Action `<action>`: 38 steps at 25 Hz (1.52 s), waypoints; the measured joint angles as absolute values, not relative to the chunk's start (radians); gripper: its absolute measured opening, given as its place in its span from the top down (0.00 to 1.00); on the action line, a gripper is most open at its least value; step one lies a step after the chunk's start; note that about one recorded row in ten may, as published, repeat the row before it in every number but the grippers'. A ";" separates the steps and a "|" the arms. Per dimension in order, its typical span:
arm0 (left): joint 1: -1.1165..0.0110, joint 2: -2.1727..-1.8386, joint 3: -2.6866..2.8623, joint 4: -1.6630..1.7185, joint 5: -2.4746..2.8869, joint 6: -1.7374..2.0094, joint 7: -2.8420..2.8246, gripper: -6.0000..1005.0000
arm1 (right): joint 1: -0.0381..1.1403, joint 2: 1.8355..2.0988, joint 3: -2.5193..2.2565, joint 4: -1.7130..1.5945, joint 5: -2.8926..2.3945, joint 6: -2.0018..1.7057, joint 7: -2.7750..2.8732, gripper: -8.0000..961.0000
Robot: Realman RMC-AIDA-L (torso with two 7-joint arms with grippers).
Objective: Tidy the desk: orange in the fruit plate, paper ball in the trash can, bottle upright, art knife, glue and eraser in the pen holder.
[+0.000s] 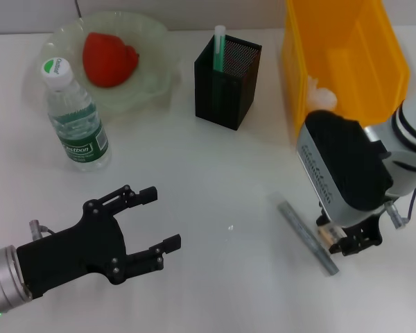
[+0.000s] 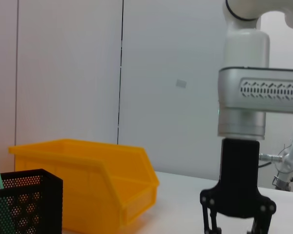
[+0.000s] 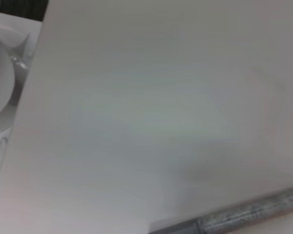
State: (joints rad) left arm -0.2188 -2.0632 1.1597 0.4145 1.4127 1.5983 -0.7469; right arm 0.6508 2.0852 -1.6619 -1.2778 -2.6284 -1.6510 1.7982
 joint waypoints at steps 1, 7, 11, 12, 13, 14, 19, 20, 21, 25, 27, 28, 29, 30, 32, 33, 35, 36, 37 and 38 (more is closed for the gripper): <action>-0.219 -2.063 1.160 0.415 1.413 1.598 -0.747 0.19 | 0.649 2.084 -1.655 -1.294 -2.630 -1.658 1.814 0.55; -0.221 -2.064 1.162 0.417 1.413 1.598 -0.744 0.19 | 0.643 2.084 -1.511 -1.445 -2.630 -1.673 1.933 0.55; -0.226 -2.065 1.166 0.417 1.413 1.599 -0.740 0.19 | 0.638 2.086 -1.420 -1.518 -2.627 -1.526 2.084 0.56; -0.226 -2.065 1.167 0.417 1.413 1.599 -0.739 0.19 | 0.635 2.085 -1.407 -1.527 -2.624 -1.465 2.140 0.56; -0.226 -2.065 1.167 0.417 1.413 1.598 -0.739 0.19 | 0.631 2.085 -1.400 -1.532 -2.619 -1.407 2.184 0.56; -0.226 -2.065 1.167 0.417 1.413 1.598 -0.738 0.19 | 0.627 2.085 -1.397 -1.534 -2.609 -1.347 2.225 0.56; -0.228 -2.065 1.165 0.419 1.413 1.597 -0.737 0.19 | 0.627 2.086 -1.405 -1.495 -2.524 -1.145 2.320 0.56; -0.228 -2.065 1.165 0.419 1.413 1.597 -0.737 0.19 | 0.635 2.086 -1.405 -1.477 -2.505 -1.119 2.330 0.56; -0.228 -2.065 1.165 0.421 1.413 1.596 -0.736 0.19 | 0.647 2.086 -1.405 -1.454 -2.493 -1.104 2.339 0.56; -0.229 -2.064 1.165 0.422 1.413 1.596 -0.736 0.19 | 0.706 2.084 -1.401 -1.346 -2.482 -1.085 2.366 0.56; -0.229 -2.064 1.164 0.422 1.413 1.593 -0.735 0.19 | 0.730 2.084 -1.403 -1.296 -2.477 -1.077 2.367 0.56; -0.229 -2.064 1.165 0.422 1.413 1.592 -0.734 0.19 | 0.742 2.085 -1.404 -1.271 -2.475 -1.070 2.367 0.56; -0.229 -2.064 1.166 0.422 1.413 1.589 -0.733 0.19 | 0.753 2.085 -1.407 -1.246 -2.473 -1.064 2.368 0.56; -0.229 -2.064 1.166 0.422 1.413 1.588 -0.733 0.19 | 0.766 2.085 -1.409 -1.219 -2.473 -1.055 2.368 0.56; -0.229 -2.065 1.167 0.421 1.413 1.585 -0.731 0.19 | 0.790 2.086 -1.415 -1.166 -2.472 -1.031 2.368 0.56; -0.229 -2.065 1.168 0.420 1.413 1.585 -0.727 0.19 | 0.800 2.087 -1.416 -1.143 -2.472 -1.017 2.368 0.56; -0.229 -2.065 1.168 0.419 1.413 1.584 -0.723 0.19 | 0.818 2.087 -1.418 -1.103 -2.470 -0.996 2.368 0.56; -0.229 -2.065 1.168 0.418 1.413 1.584 -0.723 0.19 | 0.827 2.087 -1.418 -1.085 -2.469 -0.988 2.368 0.56; -0.229 -2.065 1.168 0.418 1.413 1.584 -0.723 0.19 | 0.836 2.087 -1.418 -1.068 -2.468 -0.983 2.368 0.55; -0.228 -2.065 1.167 0.418 1.413 1.584 -0.723 0.19 | 0.846 2.087 -1.418 -1.048 -2.464 -0.980 2.369 0.54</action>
State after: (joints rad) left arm -0.2282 -2.0649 1.1669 0.4180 1.4128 1.5844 -0.7229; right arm 0.8464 2.0874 -1.4180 -1.0483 -2.4643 -0.9804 2.3686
